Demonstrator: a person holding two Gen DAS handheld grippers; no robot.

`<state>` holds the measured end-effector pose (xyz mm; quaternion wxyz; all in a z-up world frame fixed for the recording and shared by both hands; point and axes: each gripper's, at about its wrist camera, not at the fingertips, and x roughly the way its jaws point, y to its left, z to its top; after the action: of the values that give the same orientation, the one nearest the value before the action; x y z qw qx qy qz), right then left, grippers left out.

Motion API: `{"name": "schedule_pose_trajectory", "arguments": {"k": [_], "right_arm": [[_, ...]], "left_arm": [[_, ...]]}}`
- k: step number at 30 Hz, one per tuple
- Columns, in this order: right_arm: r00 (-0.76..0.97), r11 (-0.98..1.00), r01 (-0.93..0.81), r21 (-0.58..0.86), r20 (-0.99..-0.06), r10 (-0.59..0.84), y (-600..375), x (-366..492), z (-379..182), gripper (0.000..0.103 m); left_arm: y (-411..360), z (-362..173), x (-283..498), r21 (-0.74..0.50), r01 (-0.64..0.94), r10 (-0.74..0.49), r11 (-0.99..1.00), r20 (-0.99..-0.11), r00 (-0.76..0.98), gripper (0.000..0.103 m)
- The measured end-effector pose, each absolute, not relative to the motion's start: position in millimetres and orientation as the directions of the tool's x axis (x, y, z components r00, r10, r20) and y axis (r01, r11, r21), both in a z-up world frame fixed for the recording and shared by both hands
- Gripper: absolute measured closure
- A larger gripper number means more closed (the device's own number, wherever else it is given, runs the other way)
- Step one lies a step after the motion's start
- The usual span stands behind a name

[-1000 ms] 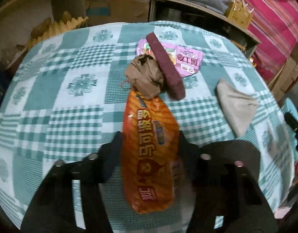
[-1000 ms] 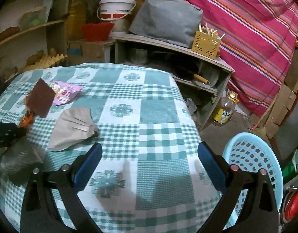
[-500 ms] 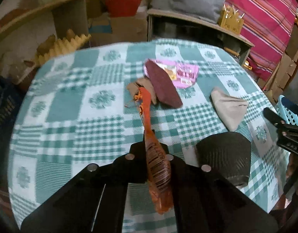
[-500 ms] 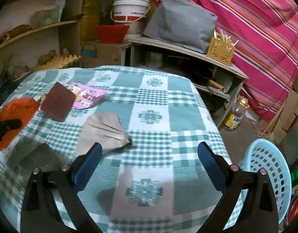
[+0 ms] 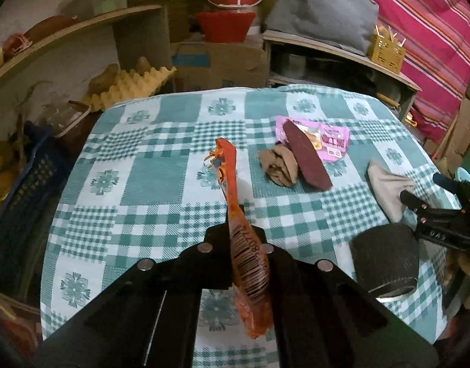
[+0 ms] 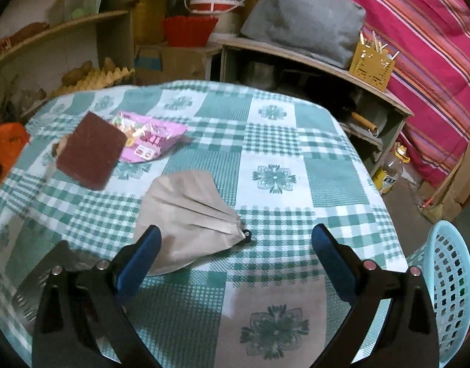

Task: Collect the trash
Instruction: 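Grasp the orange snack bag with the left tool while the right tool grasps the beige cloth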

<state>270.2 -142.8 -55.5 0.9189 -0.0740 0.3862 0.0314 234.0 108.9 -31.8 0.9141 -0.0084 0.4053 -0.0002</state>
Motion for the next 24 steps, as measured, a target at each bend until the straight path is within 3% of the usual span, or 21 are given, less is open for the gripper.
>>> {"name": "schedule_pose_trajectory", "arguments": {"k": [4,11,14,19,24], "right_arm": [[0.680,0.990,-0.116,-0.079,-0.733,0.021,-144,275,-59,0.008],[0.604,0.987,-0.139,0.084,-0.783,0.151,-151,286,-74,0.045],[0.606,0.984,-0.169,0.052,-0.782,0.145,-143,283,-74,0.059],[0.631,0.984,-0.179,0.006,-0.767,0.120,-138,278,-70,0.076],[0.672,0.988,-0.155,-0.009,-0.734,0.099,-155,271,-54,0.081]], "left_arm": [[111,-32,237,-0.029,-0.016,-0.010,0.999,-0.738,0.675,0.103],[111,-33,238,-0.047,-0.024,-0.019,0.999,-0.740,0.672,0.103],[106,-31,238,-0.046,-0.016,-0.023,0.999,-0.735,0.677,0.103],[98,-27,238,-0.037,-0.012,-0.019,0.999,-0.728,0.685,0.103],[92,-19,236,-0.042,-0.012,-0.022,0.999,-0.715,0.699,0.103]]}}
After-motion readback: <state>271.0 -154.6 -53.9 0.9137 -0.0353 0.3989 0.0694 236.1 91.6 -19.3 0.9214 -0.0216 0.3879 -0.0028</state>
